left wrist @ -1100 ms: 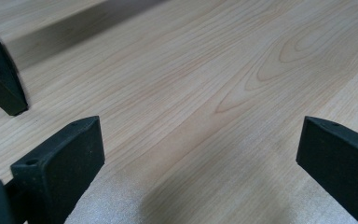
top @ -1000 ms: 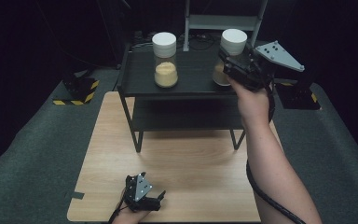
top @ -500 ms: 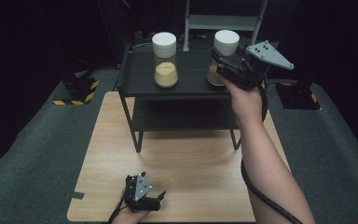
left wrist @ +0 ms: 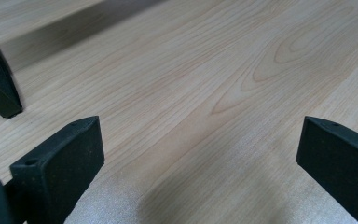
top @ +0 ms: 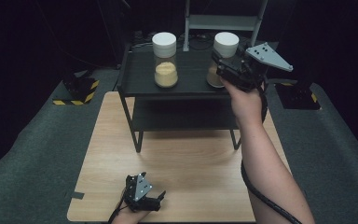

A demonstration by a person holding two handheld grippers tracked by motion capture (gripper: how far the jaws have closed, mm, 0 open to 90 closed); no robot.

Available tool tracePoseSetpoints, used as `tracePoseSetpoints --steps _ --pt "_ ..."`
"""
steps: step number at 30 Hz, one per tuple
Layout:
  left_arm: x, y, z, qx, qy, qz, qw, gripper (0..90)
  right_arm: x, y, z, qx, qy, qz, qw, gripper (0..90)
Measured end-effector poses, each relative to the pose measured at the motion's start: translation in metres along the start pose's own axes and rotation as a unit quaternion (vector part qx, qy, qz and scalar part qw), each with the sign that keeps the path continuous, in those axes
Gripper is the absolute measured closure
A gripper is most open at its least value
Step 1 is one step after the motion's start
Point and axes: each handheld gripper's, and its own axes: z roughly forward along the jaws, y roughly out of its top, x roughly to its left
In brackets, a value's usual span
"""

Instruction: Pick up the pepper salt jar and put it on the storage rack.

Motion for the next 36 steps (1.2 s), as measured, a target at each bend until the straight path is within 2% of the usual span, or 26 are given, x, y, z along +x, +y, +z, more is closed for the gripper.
tracePoseSetpoints --steps 13,18,21,32,36 --pt "0.000 0.000 0.000 0.000 0.000 0.001 1.0000 0.9 0.004 0.003 0.000 0.007 -0.006 -0.005 0.9999 33.2" --pt "0.000 0.000 0.000 -0.001 0.000 0.001 1.0000 0.9 0.005 0.007 0.001 0.018 -0.008 0.003 0.9998 31.9" --pt "0.000 0.000 0.000 0.000 0.000 0.003 1.0000 0.9 0.005 0.010 0.001 0.021 -0.008 0.008 0.9997 27.1" --pt "-0.001 0.000 0.000 0.000 0.000 0.004 1.0000 0.9 0.008 0.013 -0.003 0.024 -0.019 0.018 0.9994 0.4" --pt "-0.001 0.000 0.000 0.001 0.000 0.004 1.0000 0.9 0.009 0.011 -0.009 0.017 -0.019 0.016 0.9995 0.0"
